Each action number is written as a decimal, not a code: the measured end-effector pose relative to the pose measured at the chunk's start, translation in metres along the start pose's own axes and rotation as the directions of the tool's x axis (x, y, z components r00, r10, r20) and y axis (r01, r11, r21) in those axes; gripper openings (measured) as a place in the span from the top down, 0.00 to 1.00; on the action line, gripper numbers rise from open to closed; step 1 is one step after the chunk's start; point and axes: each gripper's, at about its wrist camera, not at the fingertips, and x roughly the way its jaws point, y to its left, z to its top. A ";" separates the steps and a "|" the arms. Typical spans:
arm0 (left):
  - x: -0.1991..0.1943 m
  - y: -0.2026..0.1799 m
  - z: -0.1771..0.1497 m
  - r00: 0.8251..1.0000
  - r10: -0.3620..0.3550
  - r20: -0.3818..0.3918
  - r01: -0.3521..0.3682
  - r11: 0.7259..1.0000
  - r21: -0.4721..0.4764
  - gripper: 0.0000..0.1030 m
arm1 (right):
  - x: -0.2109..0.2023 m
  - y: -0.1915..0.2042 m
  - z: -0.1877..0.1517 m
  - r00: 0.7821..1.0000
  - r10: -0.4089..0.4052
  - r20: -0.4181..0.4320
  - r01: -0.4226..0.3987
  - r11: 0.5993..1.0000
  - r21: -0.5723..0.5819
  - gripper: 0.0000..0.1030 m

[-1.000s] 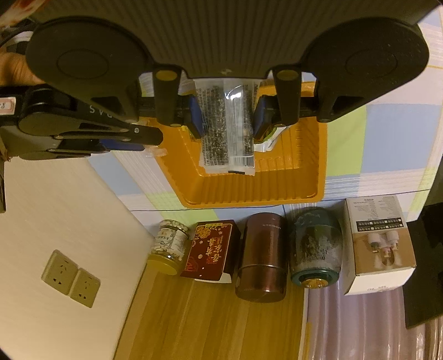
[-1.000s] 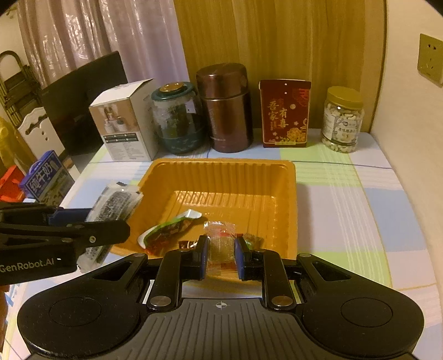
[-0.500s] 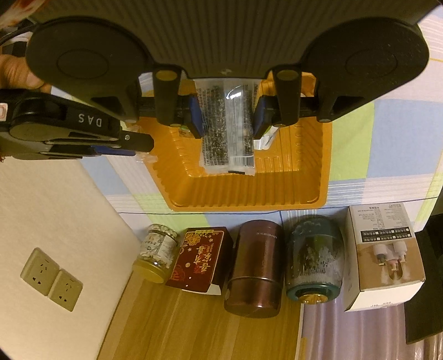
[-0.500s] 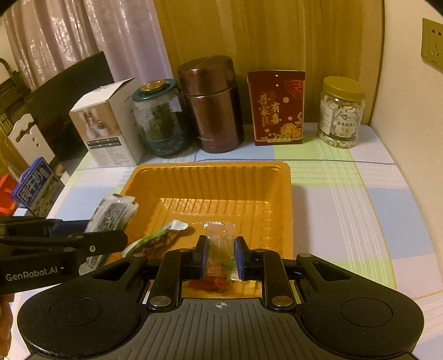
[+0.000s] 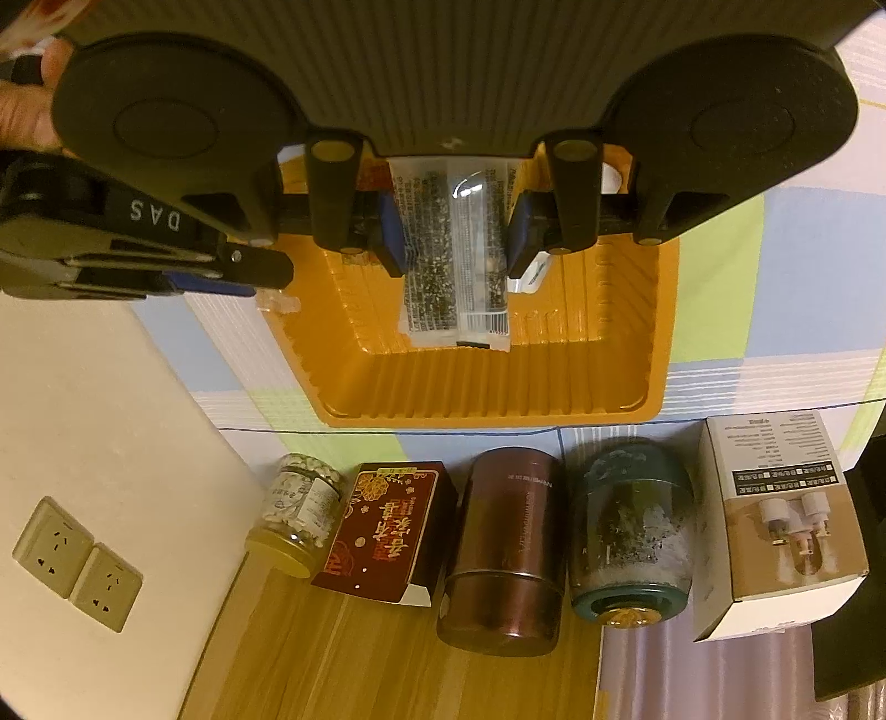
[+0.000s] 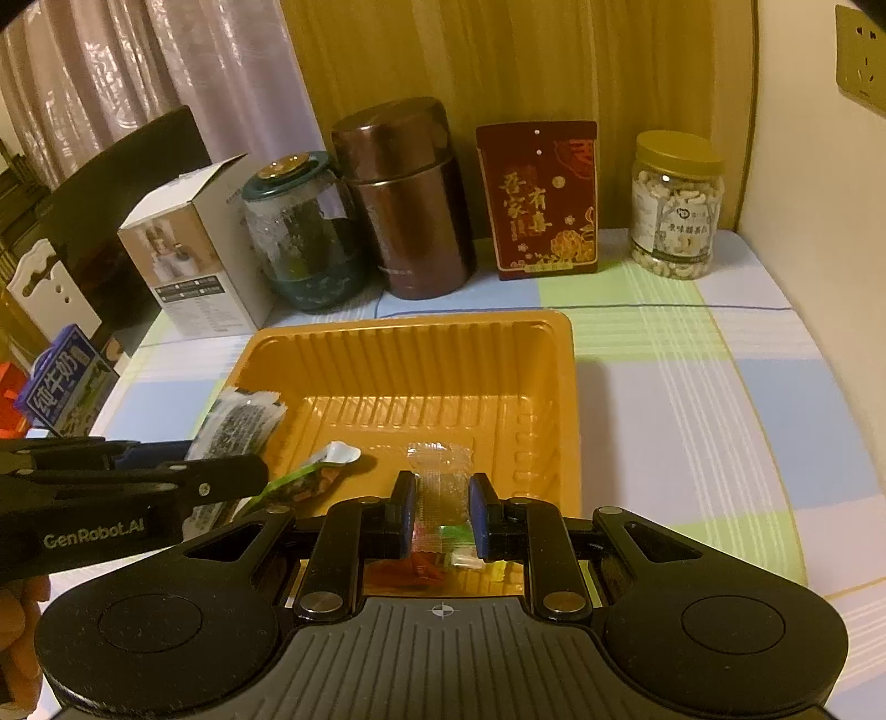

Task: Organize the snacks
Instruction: 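Open the left tool to drop the seaweed while the right tool releases the clear candy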

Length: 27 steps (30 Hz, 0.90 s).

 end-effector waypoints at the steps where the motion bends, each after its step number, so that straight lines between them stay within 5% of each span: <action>1: 0.002 0.000 0.001 1.000 0.004 0.003 -0.004 1.000 -0.002 0.66 | 0.001 -0.001 0.000 1.000 0.000 -0.001 0.000 1.000 0.001 0.80; 27: -0.005 0.020 -0.012 0.999 0.030 0.027 -0.030 0.999 -0.030 0.57 | 0.016 -0.009 0.000 0.998 0.067 0.023 -0.069 0.993 0.095 0.79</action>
